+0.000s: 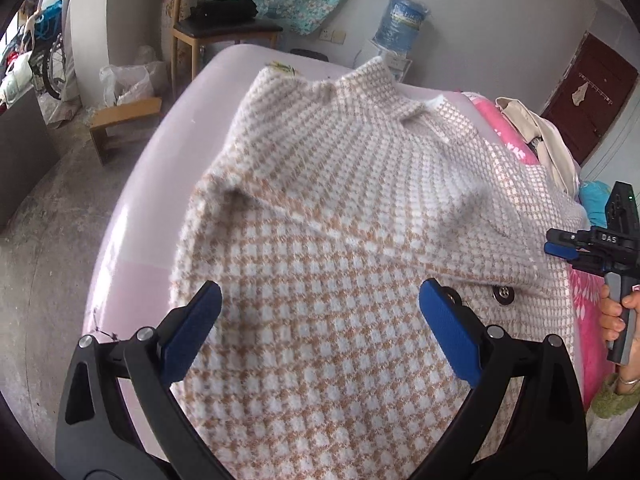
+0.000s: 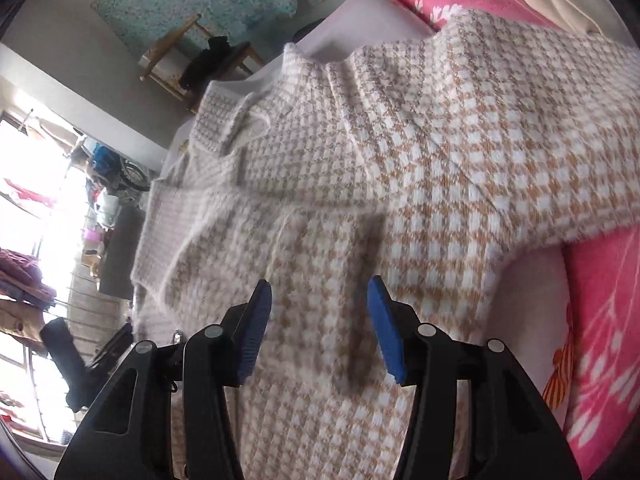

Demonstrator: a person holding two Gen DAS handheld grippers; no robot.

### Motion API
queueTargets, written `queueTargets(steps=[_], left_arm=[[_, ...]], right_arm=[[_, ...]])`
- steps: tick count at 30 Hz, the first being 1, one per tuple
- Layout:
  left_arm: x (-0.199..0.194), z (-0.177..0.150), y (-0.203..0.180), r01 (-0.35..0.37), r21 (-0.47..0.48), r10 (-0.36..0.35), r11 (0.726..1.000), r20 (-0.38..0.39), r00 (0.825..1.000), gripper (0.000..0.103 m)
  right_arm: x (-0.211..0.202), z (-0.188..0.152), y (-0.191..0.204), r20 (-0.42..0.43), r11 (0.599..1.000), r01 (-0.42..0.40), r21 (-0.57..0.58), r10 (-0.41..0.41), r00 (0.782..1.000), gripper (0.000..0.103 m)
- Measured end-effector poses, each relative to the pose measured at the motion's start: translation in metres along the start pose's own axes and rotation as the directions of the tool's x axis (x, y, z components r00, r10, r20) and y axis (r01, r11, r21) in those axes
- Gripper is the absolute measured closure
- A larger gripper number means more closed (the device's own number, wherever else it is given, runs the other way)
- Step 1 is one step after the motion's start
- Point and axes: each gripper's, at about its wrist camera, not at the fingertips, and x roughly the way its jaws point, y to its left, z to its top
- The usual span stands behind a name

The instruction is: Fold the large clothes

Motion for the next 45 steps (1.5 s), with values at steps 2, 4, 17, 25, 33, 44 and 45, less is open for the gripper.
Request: queueTargets(steps=[2, 4, 17, 25, 33, 44, 45], left_arm=[[-0.004, 0.008, 0.002, -0.018, 0.011, 0.017, 1.0, 0.022, 1.0, 0.008], [-0.005, 0.015, 0.005, -0.045, 0.021, 0.044, 0.999, 0.036, 0.998, 0.008], [0.039, 0.079, 0.034, -0.172, -0.019, 0.172, 0.985, 0.004, 0.985, 0.037], [0.065, 0.094, 0.051, -0.164, -0.039, 0.162, 0.986, -0.046, 0.986, 0.059], [0.083, 0.118, 0.047, -0.116, -0.024, 0.113, 0.993, -0.091, 0.989, 0.056], [0.081, 0.124, 0.064, -0.075, -0.105, 0.076, 0.992, 0.006, 0.997, 0.094], [0.083, 0.123, 0.07, -0.064, -0.136, 0.065, 0.989, 0.002, 0.998, 0.094]], right_arm=[[0.013, 0.01, -0.001, -0.014, 0.999, 0.045, -0.005, -0.045, 0.999, 0.055], [0.02, 0.016, 0.001, -0.019, 0.997, 0.071, -0.021, -0.072, 0.997, 0.059], [0.019, 0.029, 0.043, 0.041, 0.969, 0.138, -0.203, -0.132, 0.99, 0.092], [-0.01, 0.085, 0.067, 0.191, 0.959, 0.14, -0.248, -0.093, 0.977, 0.092], [0.037, 0.076, 0.011, 0.048, 0.99, 0.096, -0.102, -0.091, 0.995, 0.092], [0.03, 0.097, 0.027, 0.052, 0.995, 0.009, -0.104, -0.004, 0.999, 0.092], [0.031, 0.099, 0.026, 0.045, 0.995, 0.012, -0.097, -0.008, 0.999, 0.092]])
